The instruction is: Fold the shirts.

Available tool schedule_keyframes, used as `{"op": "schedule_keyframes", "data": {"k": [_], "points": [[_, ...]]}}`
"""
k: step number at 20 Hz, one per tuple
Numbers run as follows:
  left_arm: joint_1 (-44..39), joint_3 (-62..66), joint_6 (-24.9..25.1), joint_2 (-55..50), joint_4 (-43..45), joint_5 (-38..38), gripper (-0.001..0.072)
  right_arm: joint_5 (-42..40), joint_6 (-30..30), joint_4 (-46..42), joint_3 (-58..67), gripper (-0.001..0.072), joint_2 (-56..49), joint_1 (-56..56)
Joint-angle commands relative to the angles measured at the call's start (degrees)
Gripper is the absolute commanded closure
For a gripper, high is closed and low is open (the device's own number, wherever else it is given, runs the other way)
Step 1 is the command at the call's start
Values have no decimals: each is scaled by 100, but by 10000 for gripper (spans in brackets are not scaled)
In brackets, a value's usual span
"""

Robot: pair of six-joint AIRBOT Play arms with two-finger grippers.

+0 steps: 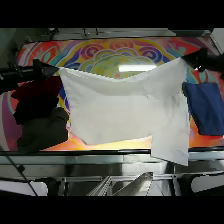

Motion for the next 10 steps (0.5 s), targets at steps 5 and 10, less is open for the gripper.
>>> {"op": "schedule_keyframes", "data": {"k": [5, 10], "points": [[-127, 1954, -627, -2391, 697, -142, 696, -535, -501, 966, 616, 698, -2024, 31], [-164, 2618, -852, -2540, 1816, -721, 697, -24, -481, 946, 704, 698, -2022, -238]]}}
